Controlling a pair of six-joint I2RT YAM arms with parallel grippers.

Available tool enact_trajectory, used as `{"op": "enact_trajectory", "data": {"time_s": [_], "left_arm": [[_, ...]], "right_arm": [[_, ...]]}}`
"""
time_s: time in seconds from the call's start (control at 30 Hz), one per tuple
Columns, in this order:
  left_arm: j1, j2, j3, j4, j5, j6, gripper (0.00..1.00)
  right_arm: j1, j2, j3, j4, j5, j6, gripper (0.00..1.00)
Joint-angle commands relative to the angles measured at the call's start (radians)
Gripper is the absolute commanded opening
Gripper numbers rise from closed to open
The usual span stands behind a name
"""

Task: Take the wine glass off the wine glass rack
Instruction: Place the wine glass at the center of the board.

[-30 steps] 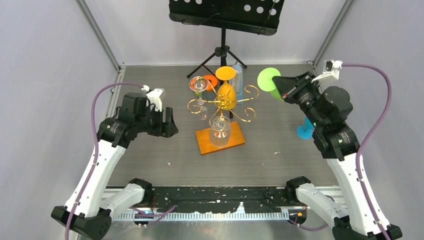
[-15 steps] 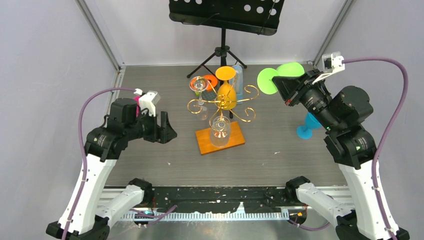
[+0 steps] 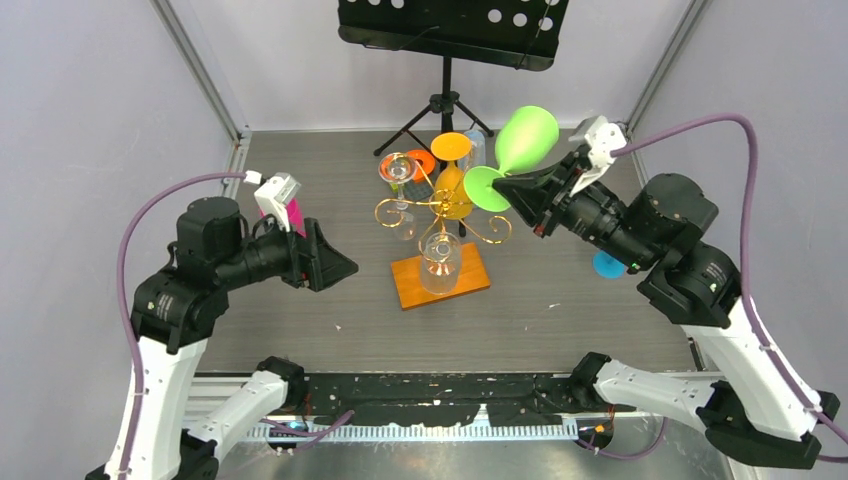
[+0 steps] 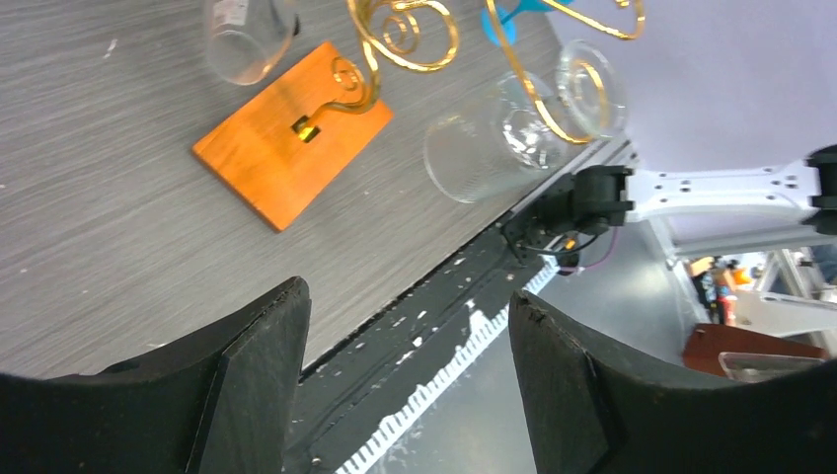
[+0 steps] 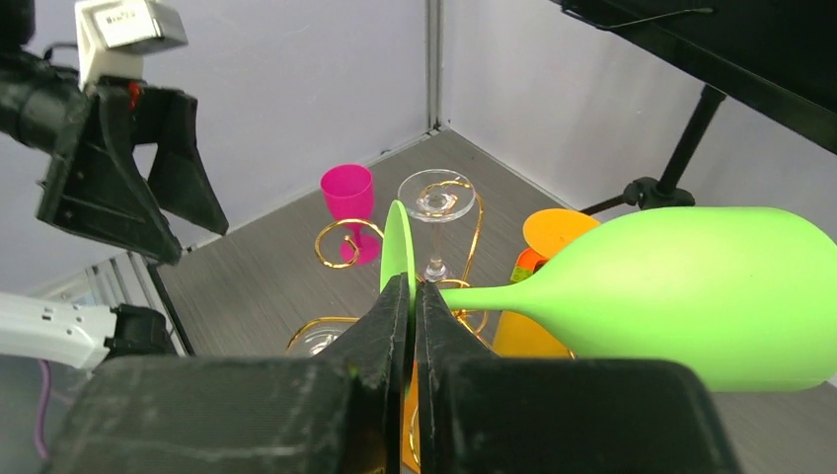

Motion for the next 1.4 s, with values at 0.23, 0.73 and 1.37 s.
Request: {"op": "enact_trajectory", "data": {"time_s": [0.23,0.73,1.37], "left_arm": [[-0.004,-0.033,0.071,0.100,0.169,-0.153,0.75],[-0.002,-0.082,0.078,0.253,0.263,-0.267,0.78],[-0.002,-0.146,-0.052,0.480,0.376,-0.409,0.80]], "right_arm": [[0.249,0.004,0.002,0.100,0.029,-0.273,0.06],[0.596,0.063,-0.044,0.158,0.055,-0.597,0.06],[0.755,0.254,0.013,0.286,0.111,-0.768,0.06]]}}
